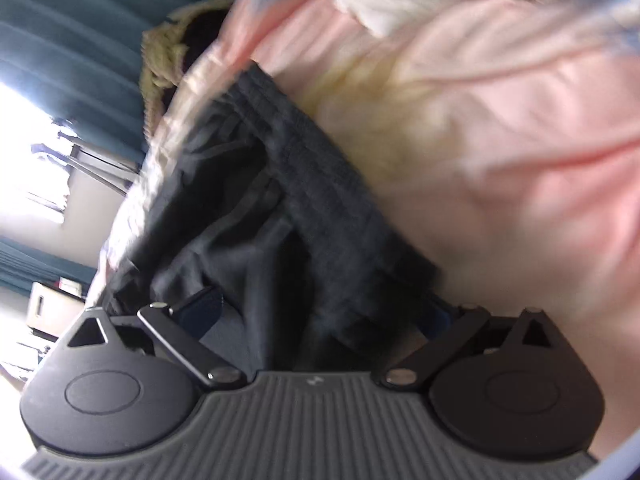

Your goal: Fold clothes

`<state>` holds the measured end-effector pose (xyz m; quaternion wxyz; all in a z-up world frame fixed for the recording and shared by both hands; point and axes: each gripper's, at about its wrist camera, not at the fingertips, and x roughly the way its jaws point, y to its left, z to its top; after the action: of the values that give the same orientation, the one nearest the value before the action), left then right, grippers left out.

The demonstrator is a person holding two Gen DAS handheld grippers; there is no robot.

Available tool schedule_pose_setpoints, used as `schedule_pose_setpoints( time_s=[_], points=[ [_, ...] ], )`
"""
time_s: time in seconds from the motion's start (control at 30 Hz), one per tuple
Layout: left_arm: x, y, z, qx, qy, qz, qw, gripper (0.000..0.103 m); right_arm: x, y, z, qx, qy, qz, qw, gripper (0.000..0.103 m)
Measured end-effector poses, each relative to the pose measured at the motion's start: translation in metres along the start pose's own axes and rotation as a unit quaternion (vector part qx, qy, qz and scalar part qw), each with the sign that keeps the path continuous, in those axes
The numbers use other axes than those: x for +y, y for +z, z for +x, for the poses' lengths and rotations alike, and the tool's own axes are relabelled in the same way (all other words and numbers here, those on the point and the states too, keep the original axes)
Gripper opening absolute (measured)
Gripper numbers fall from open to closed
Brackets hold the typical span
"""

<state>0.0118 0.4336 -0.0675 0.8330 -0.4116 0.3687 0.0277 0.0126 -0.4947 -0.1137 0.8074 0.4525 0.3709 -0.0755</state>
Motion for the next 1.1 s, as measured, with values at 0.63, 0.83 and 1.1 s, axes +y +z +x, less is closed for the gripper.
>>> schedule_pose_setpoints(
  time_s=[0.63,0.83,1.1],
  points=[
    [-0.034,-0.015,-0.109,-0.099,-0.006,-0.041,0.9942,0.004,0.024,-0.008,-0.104,-0.138,0.035,0.032,0.989,0.015],
    [-0.026,-0.011,-0.127,-0.109,-0.028,-0.055,0.9922,0.004,0.003,-0.011,-0.148,-0.16,0.037,0.04,0.986,0.015],
    [-0.072,0.023,-0.083,-0.113,0.015,-0.027,0.9931,0.004,-0.006,-0.012,-0.126,-0.138,0.027,0.066,0.988,0.015]
  ],
)
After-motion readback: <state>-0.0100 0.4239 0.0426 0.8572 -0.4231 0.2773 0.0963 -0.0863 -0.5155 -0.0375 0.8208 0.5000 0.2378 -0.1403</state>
